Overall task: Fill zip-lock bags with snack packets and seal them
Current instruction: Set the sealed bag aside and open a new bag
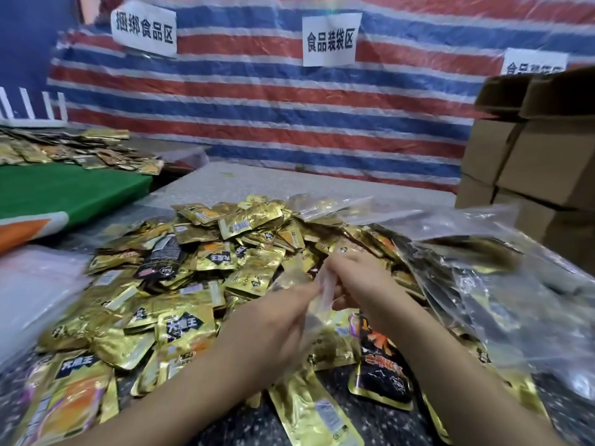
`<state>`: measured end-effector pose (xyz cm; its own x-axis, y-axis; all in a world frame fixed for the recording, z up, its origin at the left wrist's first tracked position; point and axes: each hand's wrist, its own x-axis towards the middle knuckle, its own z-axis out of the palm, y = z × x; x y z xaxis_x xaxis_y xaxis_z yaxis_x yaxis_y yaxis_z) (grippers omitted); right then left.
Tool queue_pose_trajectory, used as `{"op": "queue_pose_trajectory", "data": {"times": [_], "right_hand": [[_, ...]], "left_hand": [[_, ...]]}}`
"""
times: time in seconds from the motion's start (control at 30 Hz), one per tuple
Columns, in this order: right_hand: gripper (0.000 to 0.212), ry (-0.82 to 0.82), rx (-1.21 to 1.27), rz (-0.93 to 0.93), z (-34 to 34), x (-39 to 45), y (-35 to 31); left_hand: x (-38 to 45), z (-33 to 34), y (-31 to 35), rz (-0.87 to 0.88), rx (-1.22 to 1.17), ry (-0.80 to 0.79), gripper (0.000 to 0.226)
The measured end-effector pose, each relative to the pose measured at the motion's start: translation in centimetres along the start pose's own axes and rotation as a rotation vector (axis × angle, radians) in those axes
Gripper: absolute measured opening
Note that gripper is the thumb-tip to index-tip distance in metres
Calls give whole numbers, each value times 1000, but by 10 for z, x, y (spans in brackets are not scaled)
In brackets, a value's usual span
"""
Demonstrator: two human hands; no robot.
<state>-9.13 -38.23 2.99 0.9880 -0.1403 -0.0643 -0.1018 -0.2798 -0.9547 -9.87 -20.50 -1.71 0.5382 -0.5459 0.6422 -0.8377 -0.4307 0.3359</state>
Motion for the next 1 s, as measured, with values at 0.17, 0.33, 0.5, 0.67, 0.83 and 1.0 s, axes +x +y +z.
{"op": "queue_pose_trajectory", "data": {"times": [0.17, 0.33, 0.5, 0.67, 0.83, 1.0], "right_hand": [[29, -98, -11, -52, -6, -5, -3], [23, -295, -90, -135, -10, -17, -8], [16, -430, -125, -120, -3, -27, -6], [16, -465, -98, -111, 4, -24, 1], [17, -539, -56, -103, 0, -21, 2], [17, -528, -91, -89, -6, -18, 3]], "left_hand": [[-13, 1, -2, -194, -89, -174, 74], [-8, 1, 2, -350, -444, 14, 25], [-10, -3, -2, -386, -460, 80, 16], [-14, -2, 0, -372, -445, 42, 18], [-16, 0, -1, -376, -408, -12, 18], [-16, -1, -4, -395, -414, -48, 15]]}}
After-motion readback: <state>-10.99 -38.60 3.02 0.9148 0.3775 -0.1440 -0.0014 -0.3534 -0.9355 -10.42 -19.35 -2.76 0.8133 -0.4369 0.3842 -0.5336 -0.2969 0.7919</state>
